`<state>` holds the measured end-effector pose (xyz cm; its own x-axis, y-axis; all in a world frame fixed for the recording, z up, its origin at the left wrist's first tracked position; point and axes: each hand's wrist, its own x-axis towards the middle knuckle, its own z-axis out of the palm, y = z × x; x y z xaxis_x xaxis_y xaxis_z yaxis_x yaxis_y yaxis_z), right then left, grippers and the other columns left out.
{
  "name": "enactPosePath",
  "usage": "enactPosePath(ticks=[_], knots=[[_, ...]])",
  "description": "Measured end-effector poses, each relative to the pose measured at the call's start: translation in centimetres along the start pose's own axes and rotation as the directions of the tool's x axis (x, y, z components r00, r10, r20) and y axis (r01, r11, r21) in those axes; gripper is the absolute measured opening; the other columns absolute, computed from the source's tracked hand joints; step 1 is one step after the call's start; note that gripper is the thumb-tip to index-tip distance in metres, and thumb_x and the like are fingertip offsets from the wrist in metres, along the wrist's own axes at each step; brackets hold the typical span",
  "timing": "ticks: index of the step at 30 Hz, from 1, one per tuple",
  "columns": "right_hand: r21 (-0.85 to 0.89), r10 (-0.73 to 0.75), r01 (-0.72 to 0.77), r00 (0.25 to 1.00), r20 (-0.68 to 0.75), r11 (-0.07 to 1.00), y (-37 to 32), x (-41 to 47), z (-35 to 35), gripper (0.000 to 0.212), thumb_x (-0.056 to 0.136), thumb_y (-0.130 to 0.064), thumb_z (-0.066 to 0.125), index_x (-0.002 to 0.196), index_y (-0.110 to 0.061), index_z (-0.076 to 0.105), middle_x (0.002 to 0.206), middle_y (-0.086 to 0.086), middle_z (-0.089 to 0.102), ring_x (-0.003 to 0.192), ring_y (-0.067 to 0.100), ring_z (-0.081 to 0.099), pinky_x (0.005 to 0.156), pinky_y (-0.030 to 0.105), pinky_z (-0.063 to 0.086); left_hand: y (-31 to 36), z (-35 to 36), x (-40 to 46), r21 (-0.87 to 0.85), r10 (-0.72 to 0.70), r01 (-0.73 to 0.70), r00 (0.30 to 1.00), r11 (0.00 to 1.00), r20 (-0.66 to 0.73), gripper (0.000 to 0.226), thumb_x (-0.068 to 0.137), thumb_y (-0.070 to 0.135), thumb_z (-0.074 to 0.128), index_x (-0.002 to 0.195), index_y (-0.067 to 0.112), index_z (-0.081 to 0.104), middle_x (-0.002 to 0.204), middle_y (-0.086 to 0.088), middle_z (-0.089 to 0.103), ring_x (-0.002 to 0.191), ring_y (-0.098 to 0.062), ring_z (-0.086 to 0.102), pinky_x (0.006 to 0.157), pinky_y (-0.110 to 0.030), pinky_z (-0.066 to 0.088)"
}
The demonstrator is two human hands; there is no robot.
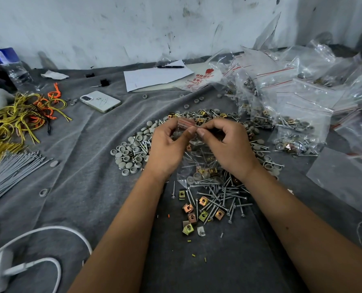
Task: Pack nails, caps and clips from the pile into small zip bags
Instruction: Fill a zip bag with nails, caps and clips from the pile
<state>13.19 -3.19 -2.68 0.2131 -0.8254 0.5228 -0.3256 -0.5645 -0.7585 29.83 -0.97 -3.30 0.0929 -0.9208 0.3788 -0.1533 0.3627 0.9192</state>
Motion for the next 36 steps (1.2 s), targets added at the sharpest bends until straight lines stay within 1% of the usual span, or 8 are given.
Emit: enactPosePath(ticks=[5, 7, 11, 16, 22, 25, 30, 36], knots=[[-0.015, -0.010, 0.010, 1.000, 0.004, 1.000, 0.09, 0.15, -0.06, 0.008, 0.095, -0.013, 0.071, 0.094, -0.007, 0.076, 0.085, 0.001, 0.072, 0.080, 0.014, 0.067, 0.072, 0.032, 0.056, -0.09, 0.18, -0.10, 0.019, 0.005, -0.005, 1.000, 1.000, -0.002, 0.010, 0.100, 0.011, 0.067, 0.105, 0.003, 0.070, 0.096, -0.014, 0.076, 0.091, -0.034, 0.073, 0.083, -0.054, 0.060], [-0.008, 0.005, -0.005, 1.000, 0.003, 1.000, 0.20, 0.25, -0.13, 0.007, 0.095, -0.011, 0.071, 0.094, -0.006, 0.076, 0.085, 0.001, 0.072, 0.080, 0.014, 0.067, 0.071, 0.029, 0.056, -0.09, 0.29, -0.08, -0.025, -0.009, 0.010, 1.000, 1.000, 0.008, 0.008, 0.099, 0.007, 0.067, 0.103, 0.002, 0.070, 0.095, -0.014, 0.076, 0.087, -0.030, 0.072, 0.083, -0.053, 0.059], [-0.016, 0.017, -0.017, 1.000, 0.009, 1.000, 0.37, 0.32, -0.16, 0.007, 0.095, -0.010, 0.070, 0.095, -0.006, 0.076, 0.087, 0.000, 0.073, 0.082, 0.012, 0.068, 0.074, 0.025, 0.055, -0.17, 0.32, -0.06, -0.088, -0.049, 0.054, 0.997, 0.995, 0.060, 0.006, 0.097, 0.003, 0.068, 0.098, 0.008, 0.072, 0.087, 0.001, 0.076, 0.083, -0.015, 0.071, 0.077, -0.036, 0.059], [-0.002, 0.030, -0.029, 0.999, 0.045, 1.000, 0.43, 0.21, -0.23, 0.008, 0.095, -0.015, 0.071, 0.098, -0.011, 0.078, 0.088, -0.004, 0.074, 0.082, 0.007, 0.068, 0.073, 0.022, 0.054, -0.28, 0.01, 0.01, -0.153, -0.051, 0.054, 0.998, 0.987, 0.019, 0.010, 0.093, 0.003, 0.070, 0.093, 0.011, 0.074, 0.089, -0.008, 0.075, 0.085, -0.025, 0.070, 0.081, -0.044, 0.058], [-0.026, 0.011, -0.010, 1.000, 0.026, 1.000, 0.36, 0.21, -0.15, 0.008, 0.094, -0.013, 0.073, 0.097, -0.007, 0.077, 0.088, 0.000, 0.074, 0.082, 0.012, 0.069, 0.073, 0.031, 0.057, -0.31, 0.05, 0.04, -0.184, -0.103, 0.100, 0.995, 0.978, -0.008, 0.006, 0.092, -0.001, 0.069, 0.094, 0.003, 0.073, 0.089, -0.013, 0.075, 0.084, -0.025, 0.071, 0.077, -0.038, 0.058], [-0.014, -0.005, 0.006, 0.998, 0.055, 1.000, 0.28, 0.19, -0.17, 0.007, 0.094, -0.011, 0.071, 0.097, -0.008, 0.077, 0.090, 0.000, 0.074, 0.084, 0.011, 0.069, 0.074, 0.028, 0.057, -0.27, 0.21, -0.04, -0.205, -0.126, 0.125, 0.992, 0.971, 0.010, 0.004, 0.093, -0.002, 0.070, 0.097, -0.001, 0.071, 0.089, -0.016, 0.075, 0.085, -0.029, 0.071, 0.082, -0.046, 0.059], [0.021, 0.021, -0.022, 0.998, 0.054, 1.000, 0.42, 0.25, -0.10, 0.008, 0.095, -0.014, 0.071, 0.097, -0.010, 0.078, 0.087, -0.003, 0.075, 0.081, 0.008, 0.070, 0.071, 0.022, 0.056, -0.21, 0.19, 0.08, -0.177, -0.099, 0.096, 0.995, 0.980, -0.007, 0.004, 0.094, -0.001, 0.071, 0.093, 0.002, 0.073, 0.083, -0.009, 0.077, 0.078, -0.021, 0.072, 0.074, -0.033, 0.059], [0.001, 0.062, -0.062, 0.998, 0.009, 0.998, 0.67, 0.17, -0.17, 0.007, 0.093, -0.019, 0.075, 0.094, -0.013, 0.078, 0.083, -0.006, 0.074, 0.077, 0.007, 0.069, 0.070, 0.027, 0.056, -0.44, -0.25, 0.16, -0.154, -0.123, 0.115, 0.991, 0.981, -0.045, 0.006, 0.095, 0.005, 0.071, 0.093, 0.008, 0.076, 0.094, -0.014, 0.079, 0.089, -0.031, 0.076, 0.088, -0.047, 0.061]])
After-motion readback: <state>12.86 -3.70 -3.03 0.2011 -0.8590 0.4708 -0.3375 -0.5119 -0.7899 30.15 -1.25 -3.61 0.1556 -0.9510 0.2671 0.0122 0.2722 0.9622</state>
